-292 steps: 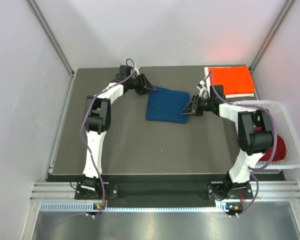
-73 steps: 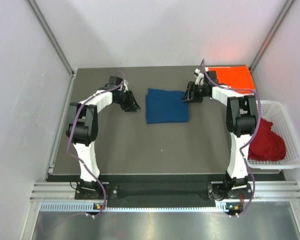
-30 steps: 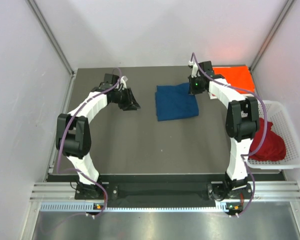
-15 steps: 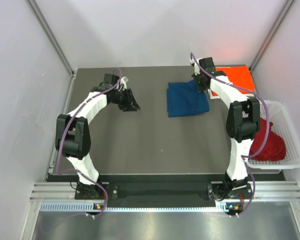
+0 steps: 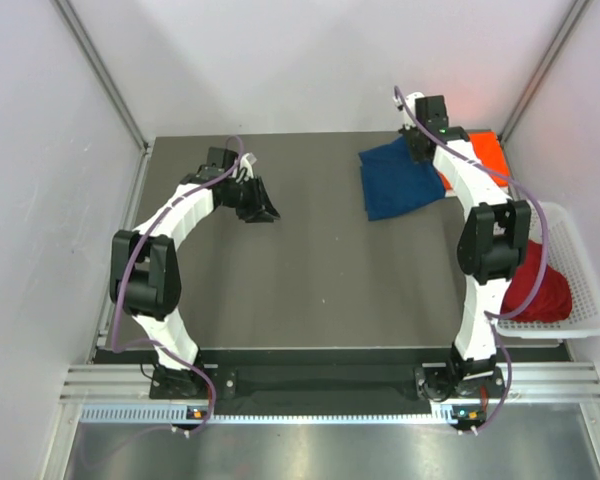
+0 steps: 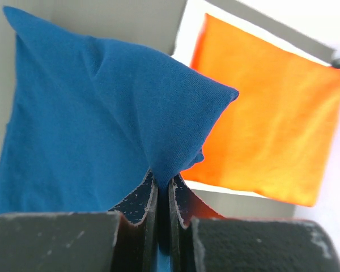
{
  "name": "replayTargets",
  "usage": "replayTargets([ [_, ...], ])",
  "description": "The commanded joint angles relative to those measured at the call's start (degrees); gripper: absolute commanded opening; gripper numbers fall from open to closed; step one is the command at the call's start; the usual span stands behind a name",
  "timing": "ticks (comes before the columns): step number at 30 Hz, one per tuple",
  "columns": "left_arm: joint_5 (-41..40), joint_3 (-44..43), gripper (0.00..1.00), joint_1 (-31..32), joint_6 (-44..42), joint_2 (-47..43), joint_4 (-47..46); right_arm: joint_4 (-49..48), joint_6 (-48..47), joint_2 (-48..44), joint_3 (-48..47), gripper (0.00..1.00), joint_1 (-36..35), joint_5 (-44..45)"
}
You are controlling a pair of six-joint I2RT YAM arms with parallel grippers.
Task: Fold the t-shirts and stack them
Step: Neatly place the folded tshirt to the corner
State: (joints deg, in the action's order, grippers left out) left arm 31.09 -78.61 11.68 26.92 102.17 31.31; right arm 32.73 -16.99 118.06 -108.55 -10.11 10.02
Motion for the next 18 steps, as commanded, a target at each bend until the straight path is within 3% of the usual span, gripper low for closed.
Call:
replayTargets([
  [1,0.64,-1.11,0.32,0.09,-1.16,-3.56,-0.11,-1.79,-2.16,-2.75,-4.56,0.0,2.02,0.62],
  [18,0.29,-1.9,0.31,0.09,-1.25,-4.61,-0.02,2.25,-7.53,3.58,-15.02,0.0,12.48,-4.75],
])
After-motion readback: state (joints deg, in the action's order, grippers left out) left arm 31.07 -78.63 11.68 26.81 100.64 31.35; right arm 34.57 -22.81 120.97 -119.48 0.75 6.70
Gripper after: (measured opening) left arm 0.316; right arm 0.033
